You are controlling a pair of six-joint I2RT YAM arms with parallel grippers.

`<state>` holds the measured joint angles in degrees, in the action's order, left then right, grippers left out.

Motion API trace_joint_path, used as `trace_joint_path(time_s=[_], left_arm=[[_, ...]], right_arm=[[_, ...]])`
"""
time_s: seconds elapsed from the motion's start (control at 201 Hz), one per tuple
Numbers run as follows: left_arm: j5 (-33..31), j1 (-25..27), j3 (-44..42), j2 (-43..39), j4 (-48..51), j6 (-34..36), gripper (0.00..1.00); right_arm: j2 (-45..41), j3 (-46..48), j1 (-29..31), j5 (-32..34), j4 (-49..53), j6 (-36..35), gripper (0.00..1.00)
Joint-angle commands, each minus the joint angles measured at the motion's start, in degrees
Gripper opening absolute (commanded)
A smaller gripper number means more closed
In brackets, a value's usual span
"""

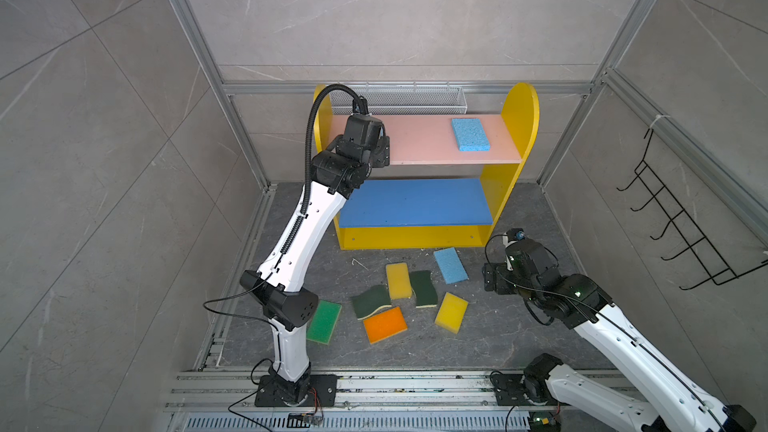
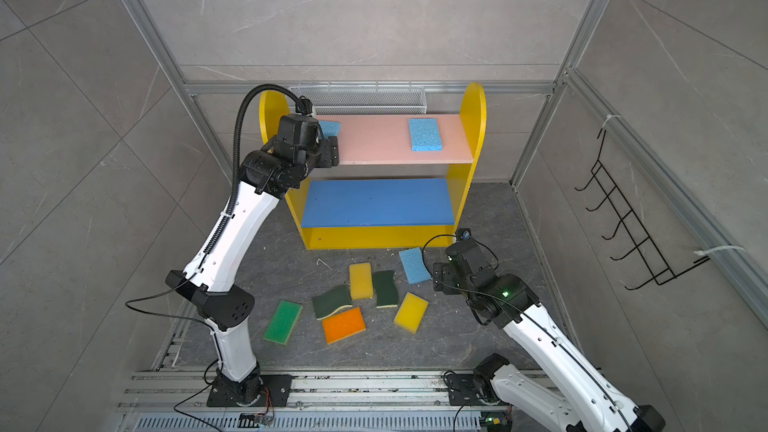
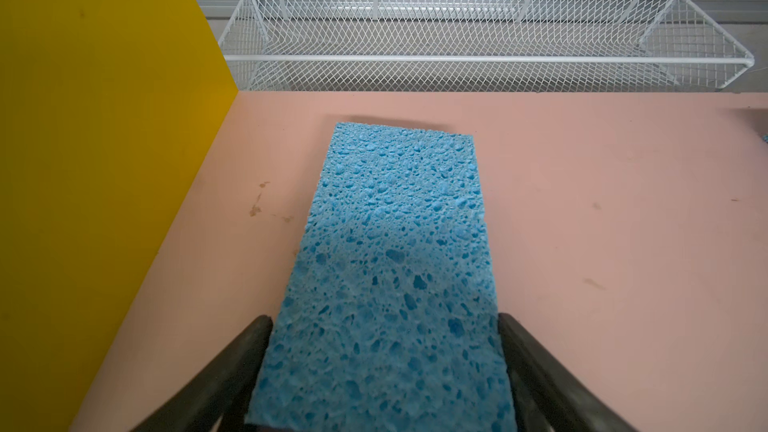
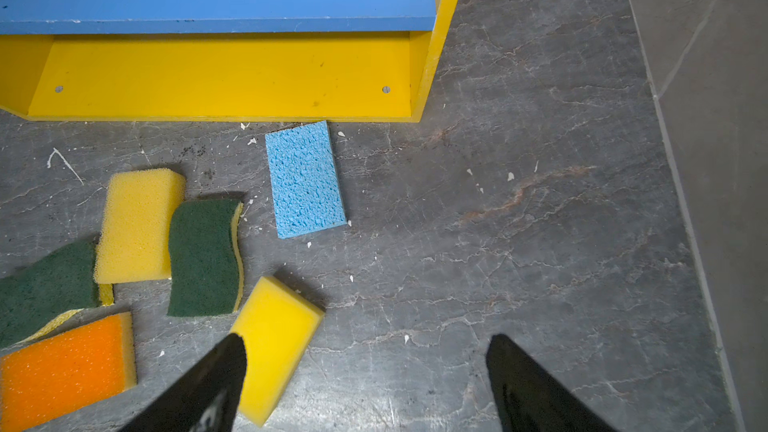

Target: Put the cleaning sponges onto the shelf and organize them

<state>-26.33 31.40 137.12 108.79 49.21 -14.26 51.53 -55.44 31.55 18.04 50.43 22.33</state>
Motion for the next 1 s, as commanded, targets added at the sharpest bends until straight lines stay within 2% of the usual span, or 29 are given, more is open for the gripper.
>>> trace_joint_path(time_s=[0.0, 0.239, 0.578, 0.816, 0.996], left_arm=[[5.11, -0.81, -2.01, 1.85, 6.1, 0.42, 0.82], [7.78, -0.64, -6.43, -0.51, 3.04, 0.0, 0.81], [1.76, 2.69, -7.81, -2.21, 3.47, -3.75, 0.81], [-0.48, 3.23, -4.88, 0.1, 6.14, -5.56, 0.87], [-3.18, 3.18, -3.65, 1.39, 7.25, -6.28, 0.83]], right_arm=[[-0.75, -0.23, 0.26, 0.85, 1.64, 0.76, 0.93], [-1.07, -0.73, 0.25, 0.77, 2.1, 0.87, 0.93], [-1.87, -0.56, 0.25, 1.1, 2.83, 1.06, 0.93], [-2.05, -0.39, 0.27, 1.19, 2.91, 0.79, 0.93], [-2.53, -0.14, 0.28, 1.29, 3.0, 0.7, 0.93]])
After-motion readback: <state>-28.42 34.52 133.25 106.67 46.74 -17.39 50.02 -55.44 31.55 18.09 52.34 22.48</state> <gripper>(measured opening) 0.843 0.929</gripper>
